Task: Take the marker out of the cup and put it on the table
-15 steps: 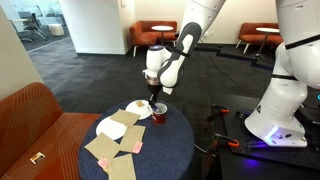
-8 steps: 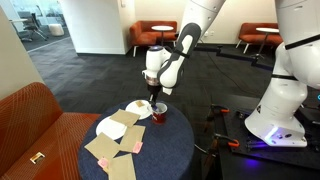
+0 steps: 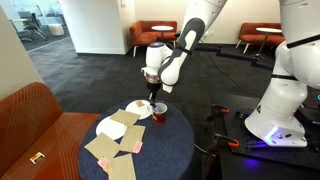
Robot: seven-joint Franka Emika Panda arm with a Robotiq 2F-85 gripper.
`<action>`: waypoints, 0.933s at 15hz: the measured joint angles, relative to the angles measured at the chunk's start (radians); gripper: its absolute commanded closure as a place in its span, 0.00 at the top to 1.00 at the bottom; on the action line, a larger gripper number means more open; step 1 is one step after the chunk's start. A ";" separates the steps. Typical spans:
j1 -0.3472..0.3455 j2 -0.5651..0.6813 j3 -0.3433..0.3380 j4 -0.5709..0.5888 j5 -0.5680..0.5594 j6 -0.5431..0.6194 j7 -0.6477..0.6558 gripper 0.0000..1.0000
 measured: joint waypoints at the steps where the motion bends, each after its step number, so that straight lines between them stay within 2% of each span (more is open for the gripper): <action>1: 0.004 -0.021 -0.001 -0.012 -0.003 0.000 0.000 0.06; 5: 0.029 -0.121 -0.016 -0.064 -0.032 -0.008 0.000 0.06; 9: 0.065 -0.232 -0.056 -0.096 -0.120 -0.034 0.002 0.06; 14: 0.073 -0.345 -0.042 -0.102 -0.177 -0.092 -0.008 0.06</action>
